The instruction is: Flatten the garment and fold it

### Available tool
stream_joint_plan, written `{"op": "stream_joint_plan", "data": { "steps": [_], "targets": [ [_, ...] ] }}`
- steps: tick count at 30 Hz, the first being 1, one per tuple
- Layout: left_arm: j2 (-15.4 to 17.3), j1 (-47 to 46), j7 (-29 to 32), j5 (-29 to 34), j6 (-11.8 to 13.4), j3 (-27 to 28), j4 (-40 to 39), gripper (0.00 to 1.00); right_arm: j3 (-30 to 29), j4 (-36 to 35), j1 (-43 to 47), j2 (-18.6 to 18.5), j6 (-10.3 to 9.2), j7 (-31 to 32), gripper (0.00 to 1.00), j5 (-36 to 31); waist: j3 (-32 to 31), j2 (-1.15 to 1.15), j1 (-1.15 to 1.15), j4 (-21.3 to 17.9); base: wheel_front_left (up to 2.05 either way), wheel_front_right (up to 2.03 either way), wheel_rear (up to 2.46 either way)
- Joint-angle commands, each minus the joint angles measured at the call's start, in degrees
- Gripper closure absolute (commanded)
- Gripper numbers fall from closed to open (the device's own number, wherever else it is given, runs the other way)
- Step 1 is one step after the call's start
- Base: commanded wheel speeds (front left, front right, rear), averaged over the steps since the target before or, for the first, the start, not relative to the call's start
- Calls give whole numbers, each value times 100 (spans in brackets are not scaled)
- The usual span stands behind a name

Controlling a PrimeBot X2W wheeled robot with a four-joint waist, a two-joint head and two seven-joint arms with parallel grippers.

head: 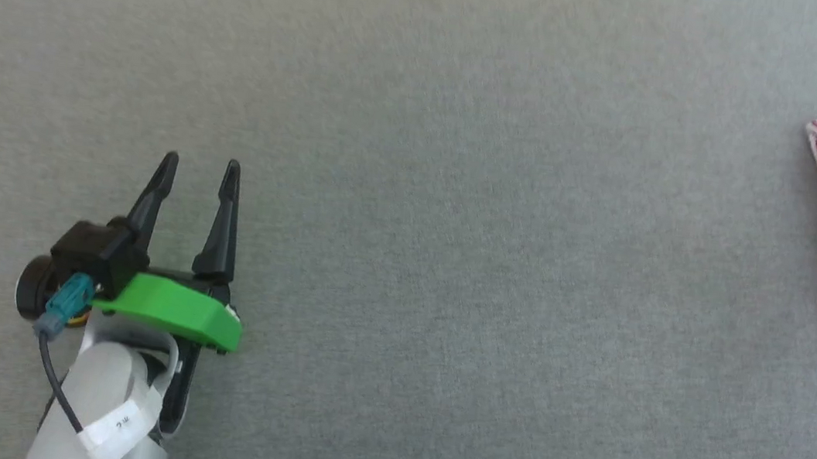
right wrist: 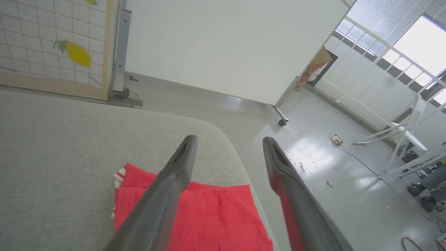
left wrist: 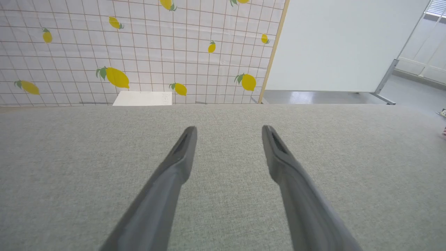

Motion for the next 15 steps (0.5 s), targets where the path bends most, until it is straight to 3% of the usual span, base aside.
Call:
{"op": "stream_joint_plan", "data": {
  "steps": [1,8,15],
  "targets": [
    [-40,100,-40,-16,34,41,11,0,76,-142,190,115,-10,-80,0,198,-638,0,0,357,0,0,0],
    [-212,337,-41,-49,39,58,47,0,424,-1660,1321,571,-10,-4,0,1196,-1111,0,0,782,0,0,0],
    [-317,504,-42,-183,17,-62,214,0,300,-3666,2731,1473,-10,337,0,1587,-1431,0,0,1132,0,0,0]
  ]
}}
